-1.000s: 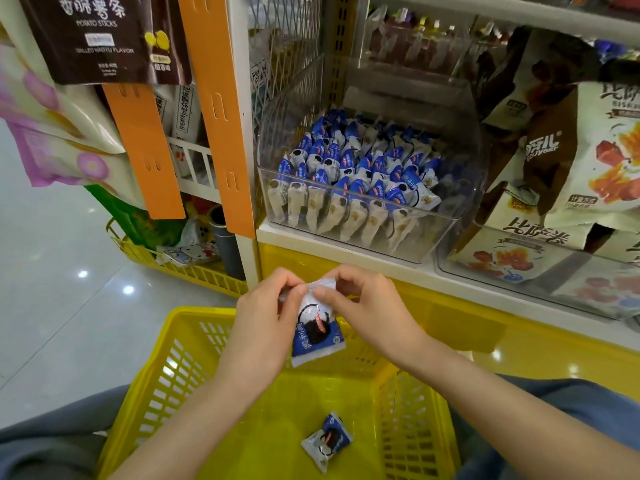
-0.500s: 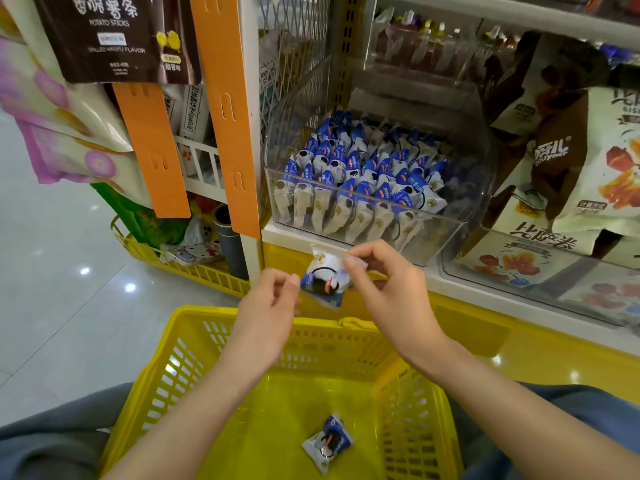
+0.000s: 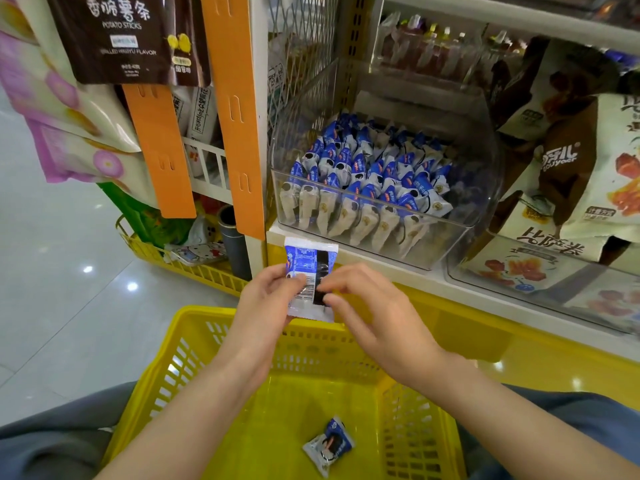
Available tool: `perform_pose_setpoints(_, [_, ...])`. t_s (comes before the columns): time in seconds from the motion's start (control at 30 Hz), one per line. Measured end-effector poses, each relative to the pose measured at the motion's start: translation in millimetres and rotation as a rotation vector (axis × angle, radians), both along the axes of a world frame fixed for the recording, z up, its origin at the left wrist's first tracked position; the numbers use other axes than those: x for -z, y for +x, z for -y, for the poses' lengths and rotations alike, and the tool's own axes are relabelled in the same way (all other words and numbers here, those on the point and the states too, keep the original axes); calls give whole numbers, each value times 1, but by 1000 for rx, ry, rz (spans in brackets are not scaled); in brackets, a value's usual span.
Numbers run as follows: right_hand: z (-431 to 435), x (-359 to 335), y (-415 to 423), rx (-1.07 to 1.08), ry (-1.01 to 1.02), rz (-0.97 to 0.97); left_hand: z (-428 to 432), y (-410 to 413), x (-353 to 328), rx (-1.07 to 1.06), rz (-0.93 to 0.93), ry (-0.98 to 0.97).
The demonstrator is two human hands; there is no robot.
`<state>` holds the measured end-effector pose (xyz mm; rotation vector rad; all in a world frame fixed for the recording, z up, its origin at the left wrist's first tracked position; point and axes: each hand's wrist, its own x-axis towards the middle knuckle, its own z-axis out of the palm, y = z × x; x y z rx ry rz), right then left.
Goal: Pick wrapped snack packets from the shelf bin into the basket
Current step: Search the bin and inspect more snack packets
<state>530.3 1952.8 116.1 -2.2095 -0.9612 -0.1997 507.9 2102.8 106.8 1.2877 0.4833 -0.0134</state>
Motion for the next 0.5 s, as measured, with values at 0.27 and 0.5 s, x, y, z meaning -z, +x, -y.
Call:
perform_pose_setpoints(0.27, [-7,-5,11,231,496,-932,4,-1,3,90,66,-23])
perform_pose_setpoints(0.5, [-8,-6,7,193,590,-965,13,-5,11,82,240,368])
